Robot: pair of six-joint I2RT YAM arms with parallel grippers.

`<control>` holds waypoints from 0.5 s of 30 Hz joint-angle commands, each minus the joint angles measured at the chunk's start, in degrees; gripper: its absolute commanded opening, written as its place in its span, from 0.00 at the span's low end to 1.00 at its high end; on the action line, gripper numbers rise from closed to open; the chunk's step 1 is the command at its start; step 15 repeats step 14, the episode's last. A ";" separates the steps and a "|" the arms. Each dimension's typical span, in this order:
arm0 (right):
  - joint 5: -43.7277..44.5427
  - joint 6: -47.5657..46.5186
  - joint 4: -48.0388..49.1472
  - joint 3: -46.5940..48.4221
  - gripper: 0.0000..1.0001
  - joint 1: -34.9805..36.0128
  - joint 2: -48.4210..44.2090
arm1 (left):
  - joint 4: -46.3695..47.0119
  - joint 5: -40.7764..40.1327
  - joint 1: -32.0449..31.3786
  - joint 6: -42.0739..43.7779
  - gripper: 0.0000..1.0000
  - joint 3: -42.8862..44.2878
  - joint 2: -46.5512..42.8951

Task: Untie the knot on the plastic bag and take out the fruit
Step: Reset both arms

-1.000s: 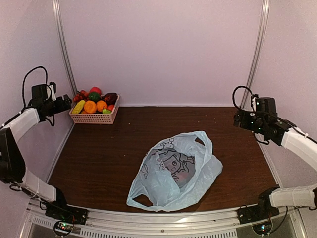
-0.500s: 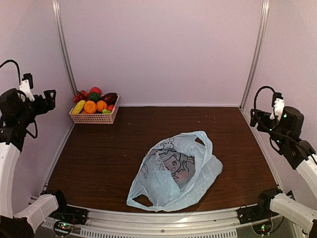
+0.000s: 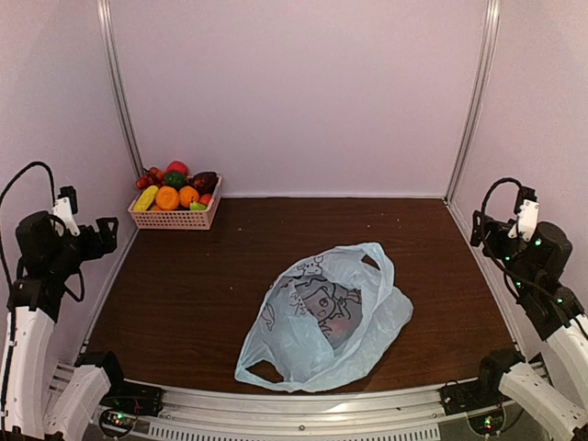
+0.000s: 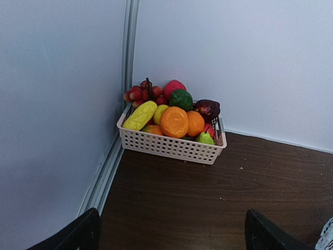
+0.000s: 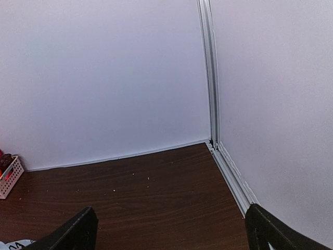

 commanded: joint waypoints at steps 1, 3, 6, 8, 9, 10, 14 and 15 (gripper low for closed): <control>1.50 -0.64 1.38 -0.49 0.99 -0.35 -0.17 | 2.38 0.05 -0.10 -1.26 0.98 -0.76 -0.52; 1.47 -0.56 1.45 -0.61 0.99 -0.36 -0.04 | 2.72 -0.23 -0.12 -1.15 0.98 -0.67 -0.36; 1.50 -0.58 1.51 -0.78 0.99 -0.33 -0.10 | 2.80 -0.46 -0.06 -1.09 0.97 -0.66 -0.06; 1.55 -0.55 1.54 -0.88 0.99 -0.36 -0.20 | 2.80 -0.29 -0.10 -1.12 0.97 -0.74 0.08; 1.58 -0.56 1.60 -0.88 0.99 -0.29 -0.18 | 2.82 -0.39 -0.12 -1.21 0.97 -0.82 0.09; 1.59 -0.57 1.63 -0.88 0.99 -0.28 -0.10 | 2.85 -0.33 -0.08 -1.22 0.97 -0.84 0.13; 1.40 -0.52 1.65 -0.88 0.99 -0.36 0.05 | 2.84 -0.19 -0.09 -1.47 0.97 -0.71 0.43; 1.40 -0.52 1.65 -0.88 0.99 -0.36 0.05 | 2.84 -0.19 -0.09 -1.47 0.97 -0.71 0.43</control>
